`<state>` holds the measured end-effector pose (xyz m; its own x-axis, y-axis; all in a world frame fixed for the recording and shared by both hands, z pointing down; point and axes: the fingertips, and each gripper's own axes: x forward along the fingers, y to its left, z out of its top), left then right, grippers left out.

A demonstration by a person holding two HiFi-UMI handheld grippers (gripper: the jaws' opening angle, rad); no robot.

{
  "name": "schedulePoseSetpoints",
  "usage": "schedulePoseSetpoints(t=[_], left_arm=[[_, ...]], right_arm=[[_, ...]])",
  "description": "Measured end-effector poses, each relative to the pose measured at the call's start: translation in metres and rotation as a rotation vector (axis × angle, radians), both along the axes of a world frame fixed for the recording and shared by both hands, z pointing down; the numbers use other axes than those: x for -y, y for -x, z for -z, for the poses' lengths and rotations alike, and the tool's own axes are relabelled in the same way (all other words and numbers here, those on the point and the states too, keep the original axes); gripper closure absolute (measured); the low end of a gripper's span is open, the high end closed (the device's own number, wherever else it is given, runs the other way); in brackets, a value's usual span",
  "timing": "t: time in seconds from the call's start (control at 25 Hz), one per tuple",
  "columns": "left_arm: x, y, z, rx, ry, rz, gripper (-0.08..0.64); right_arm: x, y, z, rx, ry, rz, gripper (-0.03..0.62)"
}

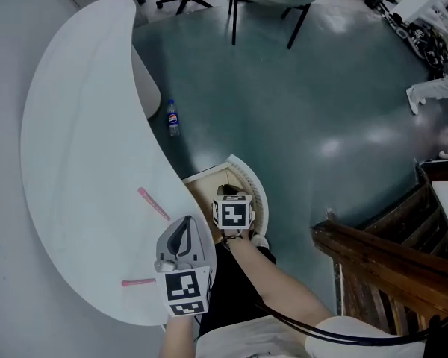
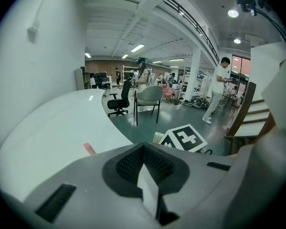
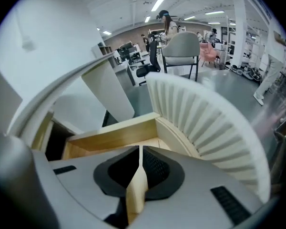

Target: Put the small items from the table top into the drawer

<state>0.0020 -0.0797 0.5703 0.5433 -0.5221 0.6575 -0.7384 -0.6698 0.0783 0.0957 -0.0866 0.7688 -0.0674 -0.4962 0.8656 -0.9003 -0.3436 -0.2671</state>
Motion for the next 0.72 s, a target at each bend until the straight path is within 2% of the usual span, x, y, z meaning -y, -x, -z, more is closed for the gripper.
schedulePoseSetpoints(t=[0.2,0.36,0.72], left_arm=[[-0.011,0.005,0.031,-0.022,-0.026,0.078,0.526],[-0.019,0.010,0.059,-0.038,-0.083,0.139,0.526],[-0.058,0.019,0.119,-0.048,-0.181,0.231,0.526]], right_arm=[[-0.006,0.004,0.062,0.029,-0.097,0.078,0.557],[-0.019,0.004,0.112,0.064,-0.178,0.134,0.557],[-0.056,0.021,0.231,0.055,-0.399,0.351,0.557]])
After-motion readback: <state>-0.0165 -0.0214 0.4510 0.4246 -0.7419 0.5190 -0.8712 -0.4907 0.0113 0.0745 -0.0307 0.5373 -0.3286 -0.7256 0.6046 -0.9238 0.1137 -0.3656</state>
